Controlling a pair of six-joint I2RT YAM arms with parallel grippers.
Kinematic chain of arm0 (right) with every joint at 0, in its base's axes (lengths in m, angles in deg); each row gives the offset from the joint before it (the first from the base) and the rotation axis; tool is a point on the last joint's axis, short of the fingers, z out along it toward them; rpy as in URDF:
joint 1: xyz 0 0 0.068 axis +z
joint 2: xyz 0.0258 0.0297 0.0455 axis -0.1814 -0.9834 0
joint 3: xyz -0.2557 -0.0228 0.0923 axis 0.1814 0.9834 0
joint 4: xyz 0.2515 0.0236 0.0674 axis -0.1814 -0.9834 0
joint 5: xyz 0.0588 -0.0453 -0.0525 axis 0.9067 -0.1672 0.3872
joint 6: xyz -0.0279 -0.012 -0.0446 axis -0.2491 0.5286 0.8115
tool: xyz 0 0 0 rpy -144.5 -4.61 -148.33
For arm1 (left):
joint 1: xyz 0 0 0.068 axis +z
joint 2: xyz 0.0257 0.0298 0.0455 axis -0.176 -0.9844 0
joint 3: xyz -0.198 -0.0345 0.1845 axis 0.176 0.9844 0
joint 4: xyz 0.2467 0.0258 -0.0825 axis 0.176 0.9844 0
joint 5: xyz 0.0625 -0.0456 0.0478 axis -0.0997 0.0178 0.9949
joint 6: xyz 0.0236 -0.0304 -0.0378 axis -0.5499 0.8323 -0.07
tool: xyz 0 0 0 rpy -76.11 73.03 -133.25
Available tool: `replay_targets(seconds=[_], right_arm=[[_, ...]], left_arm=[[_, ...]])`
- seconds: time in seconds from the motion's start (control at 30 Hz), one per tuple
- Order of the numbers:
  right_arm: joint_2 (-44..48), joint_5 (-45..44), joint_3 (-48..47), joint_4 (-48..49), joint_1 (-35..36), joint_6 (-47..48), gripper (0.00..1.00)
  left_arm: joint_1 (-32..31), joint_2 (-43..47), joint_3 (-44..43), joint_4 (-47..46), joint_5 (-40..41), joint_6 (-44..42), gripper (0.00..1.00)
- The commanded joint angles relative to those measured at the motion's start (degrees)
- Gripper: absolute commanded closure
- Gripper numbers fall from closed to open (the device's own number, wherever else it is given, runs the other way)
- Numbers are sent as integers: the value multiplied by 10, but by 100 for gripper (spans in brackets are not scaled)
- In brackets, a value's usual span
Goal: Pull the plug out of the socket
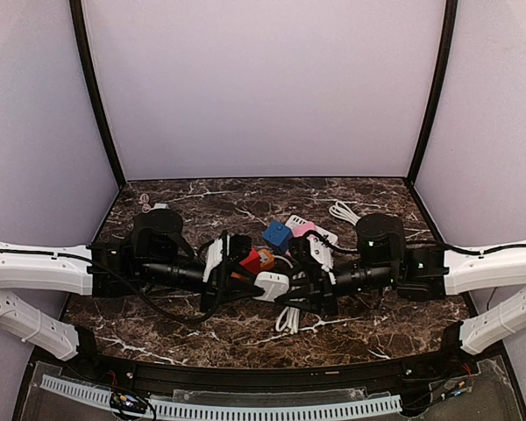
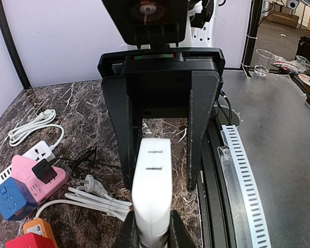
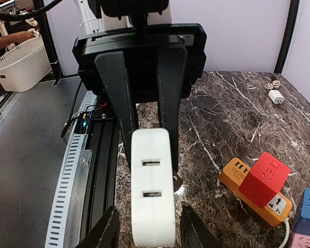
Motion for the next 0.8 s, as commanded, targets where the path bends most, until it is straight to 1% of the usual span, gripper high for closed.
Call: replay_targets(seconds=[0.0,0.13,0.27,0.33,0.37,0.4,0.43,0.53,0.63,0.77], right_arm=[[11,12,-23,-2,-4,4,66],[14,16,-27,-6,-4,5,75],[10,22,-32,-11,-4,6,88],[9,28,-34,-14,-4,7,97],[8,31,-36,-15,-5,7,100],[8,34,-37,-16,-4,7,100],[9,37,-38,-15,-5,8,100],[10,45,-40,-15,-4,10,100],[10,50,-44,-15,-4,13,100],[7,53,-48,-16,-4,14,100]], left_arm=[[-2,8,-3,-1,-12,-1,99],[-2,3,-4,6,-14,-3,99],[-2,-2,-7,6,-17,-3,99],[-1,-3,-8,6,-17,-3,94],[-2,-3,-8,5,-20,-4,85],[-2,-4,-8,4,-22,-4,81],[-2,-4,-7,2,-28,-3,73],[-2,-7,-8,-2,-50,0,67],[-2,-11,-11,-4,-69,5,67],[-2,-15,-17,-3,-91,10,73]])
